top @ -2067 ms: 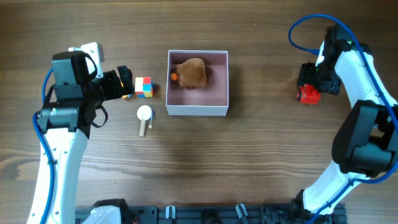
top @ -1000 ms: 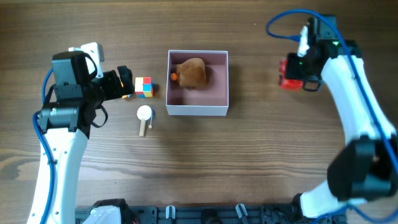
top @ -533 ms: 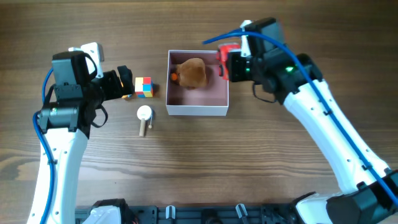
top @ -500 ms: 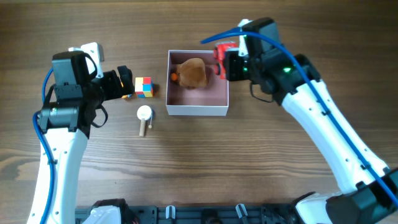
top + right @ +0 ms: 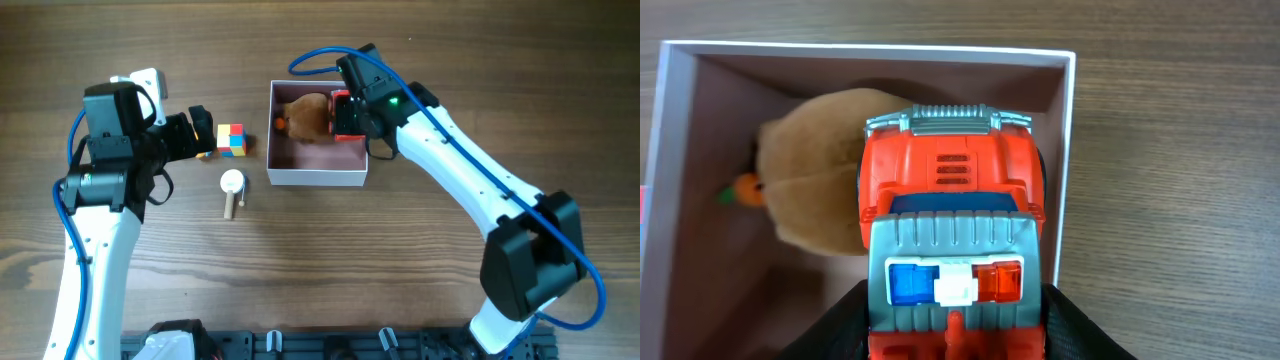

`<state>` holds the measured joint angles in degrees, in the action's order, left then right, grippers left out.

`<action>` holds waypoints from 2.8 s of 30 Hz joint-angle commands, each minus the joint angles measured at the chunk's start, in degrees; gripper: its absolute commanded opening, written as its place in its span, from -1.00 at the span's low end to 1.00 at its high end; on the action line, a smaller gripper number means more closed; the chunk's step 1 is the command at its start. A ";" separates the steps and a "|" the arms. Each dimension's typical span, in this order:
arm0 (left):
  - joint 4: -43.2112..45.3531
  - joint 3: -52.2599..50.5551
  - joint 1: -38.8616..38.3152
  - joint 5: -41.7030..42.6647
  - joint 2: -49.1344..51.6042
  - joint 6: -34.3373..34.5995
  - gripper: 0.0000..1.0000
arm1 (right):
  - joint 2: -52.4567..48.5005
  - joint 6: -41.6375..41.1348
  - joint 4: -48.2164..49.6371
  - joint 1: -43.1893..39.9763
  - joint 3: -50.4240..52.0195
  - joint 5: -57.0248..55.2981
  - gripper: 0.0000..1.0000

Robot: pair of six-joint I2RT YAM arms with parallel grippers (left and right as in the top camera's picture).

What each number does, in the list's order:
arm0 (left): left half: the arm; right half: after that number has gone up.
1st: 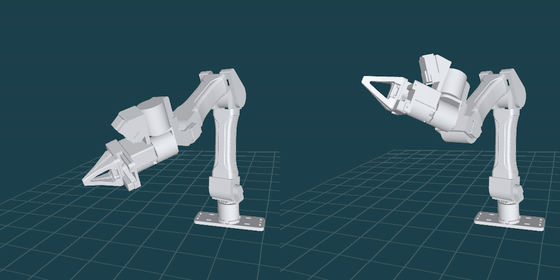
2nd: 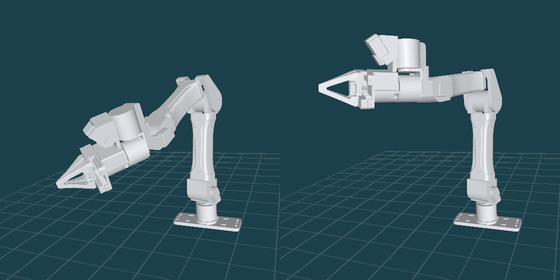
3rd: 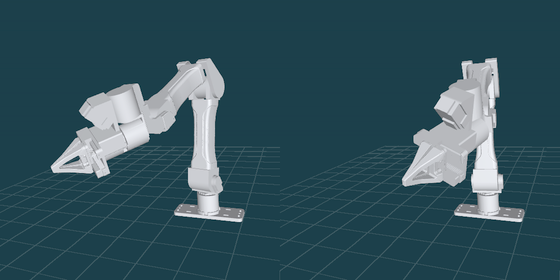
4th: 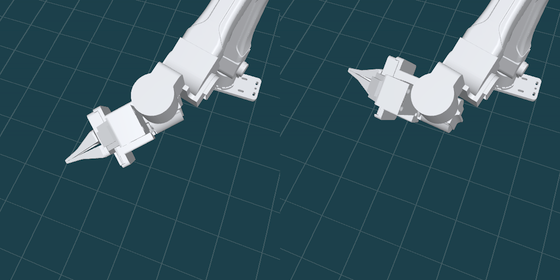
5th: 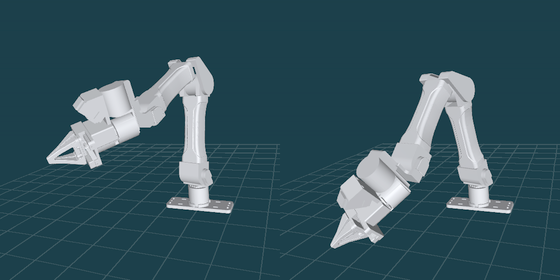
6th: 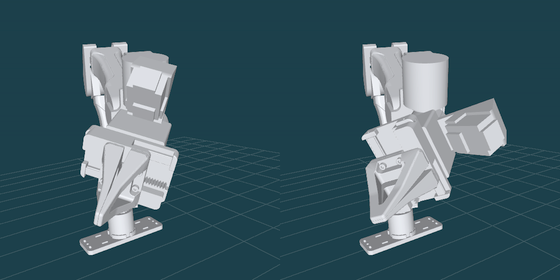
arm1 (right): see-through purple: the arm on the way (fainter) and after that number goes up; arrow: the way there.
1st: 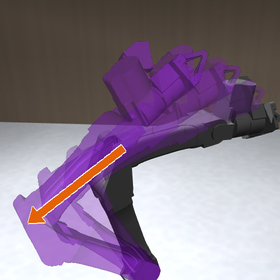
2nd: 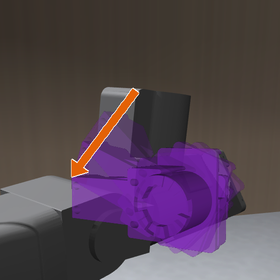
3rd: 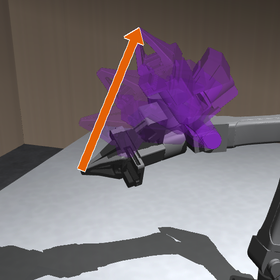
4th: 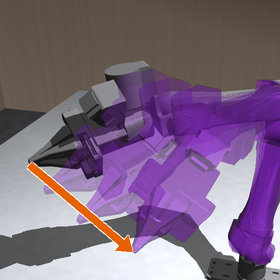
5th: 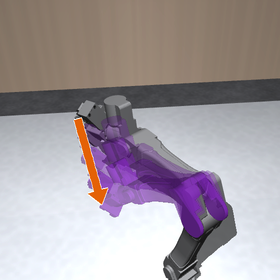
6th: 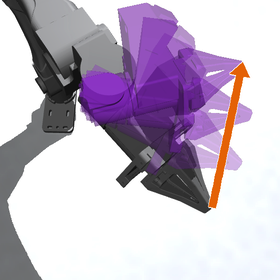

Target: Pack container

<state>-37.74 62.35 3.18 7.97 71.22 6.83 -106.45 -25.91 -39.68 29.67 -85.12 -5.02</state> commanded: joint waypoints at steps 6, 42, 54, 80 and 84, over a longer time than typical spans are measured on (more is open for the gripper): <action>0.13 1.33 0.37 -0.13 0.00 0.96 1.00 | -3.98 -1.22 4.20 -0.04 -0.66 -2.73 -0.77; 0.13 1.33 0.37 -0.11 0.00 0.94 1.00 | 20.22 5.99 -9.79 -7.06 -1.29 0.33 0.80; -3.74 1.31 0.35 13.86 0.00 7.15 1.00 | 34.56 4.72 -20.63 -37.09 -1.29 4.46 0.99; -9.86 22.53 -6.78 -12.55 30.91 5.55 0.84 | 32.50 4.28 -24.00 -44.78 0.50 7.06 0.99; -6.60 22.53 -9.07 -12.57 34.32 5.53 0.81 | 32.50 4.31 -24.09 -44.78 0.50 7.06 0.99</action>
<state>-45.98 83.55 -3.70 -3.64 102.67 13.80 -73.73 -20.97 -63.59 -14.96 -84.99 1.32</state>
